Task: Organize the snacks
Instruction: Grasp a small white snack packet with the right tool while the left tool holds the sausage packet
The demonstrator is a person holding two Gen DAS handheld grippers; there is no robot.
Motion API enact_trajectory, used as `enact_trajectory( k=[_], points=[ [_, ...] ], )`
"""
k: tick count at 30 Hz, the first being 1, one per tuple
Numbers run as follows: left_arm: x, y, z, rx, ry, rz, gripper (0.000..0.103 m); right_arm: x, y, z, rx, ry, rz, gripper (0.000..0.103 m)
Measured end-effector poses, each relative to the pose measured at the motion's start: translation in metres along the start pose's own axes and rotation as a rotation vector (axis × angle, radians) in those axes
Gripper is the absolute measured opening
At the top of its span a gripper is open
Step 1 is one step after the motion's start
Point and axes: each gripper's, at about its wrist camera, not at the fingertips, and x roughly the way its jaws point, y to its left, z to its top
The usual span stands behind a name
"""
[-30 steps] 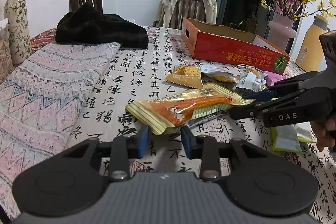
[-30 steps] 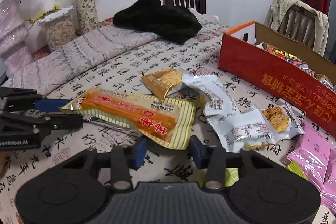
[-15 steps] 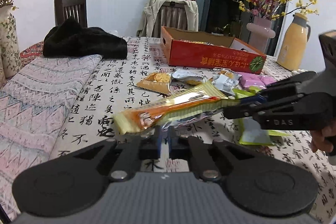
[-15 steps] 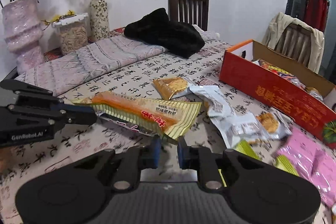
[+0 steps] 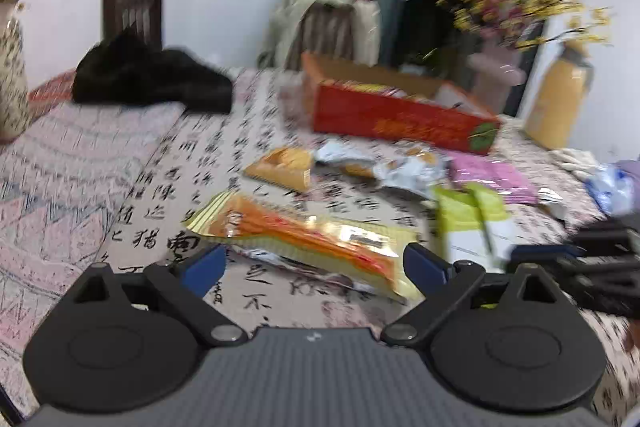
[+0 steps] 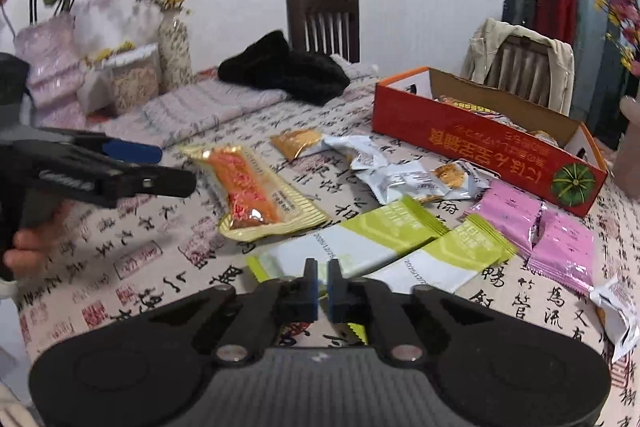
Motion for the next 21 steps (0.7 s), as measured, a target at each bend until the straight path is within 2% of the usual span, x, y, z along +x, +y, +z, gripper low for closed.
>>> enact_trajectory(
  k=[3, 6, 8, 9, 10, 11, 13, 15, 17, 21],
  points=[
    [0.023, 0.005, 0.01, -0.066, 0.046, 0.008, 0.1, 0.0, -0.003, -0.001, 0.022, -0.019, -0.003, 0.013],
    [0.045, 0.005, 0.018, -0.124, 0.076, -0.033, 0.102, 0.001, -0.008, -0.003, 0.05, -0.032, 0.005, 0.018],
    [0.06, -0.005, 0.021, -0.106, 0.094, -0.02, 0.096, 0.002, -0.012, -0.003, 0.062, -0.035, -0.001, 0.018],
    [0.064, -0.01, 0.022, -0.091, 0.093, 0.004, 0.086, 0.003, -0.014, -0.004, 0.067, -0.035, -0.007, 0.018],
    [0.067, -0.012, 0.021, -0.077, 0.092, 0.018, 0.068, 0.002, -0.017, -0.005, 0.072, -0.036, -0.014, 0.018],
    [0.069, -0.012, 0.021, -0.072, 0.089, 0.012, 0.063, 0.002, -0.02, -0.005, 0.079, -0.036, -0.017, 0.018],
    [0.069, -0.011, 0.021, -0.092, 0.087, -0.025, 0.032, 0.003, -0.026, -0.008, 0.093, -0.035, -0.019, 0.019],
    [0.067, -0.013, 0.022, -0.093, 0.078, -0.028, 0.018, 0.005, -0.03, -0.01, 0.104, -0.029, -0.025, 0.019],
    [0.062, -0.017, 0.023, -0.087, 0.082, -0.003, 0.016, 0.007, -0.033, -0.012, 0.112, -0.026, -0.021, 0.019],
    [0.044, -0.017, 0.014, -0.109, 0.104, -0.029, 0.013, 0.008, -0.03, -0.012, 0.11, -0.037, 0.0, 0.019]
  ],
)
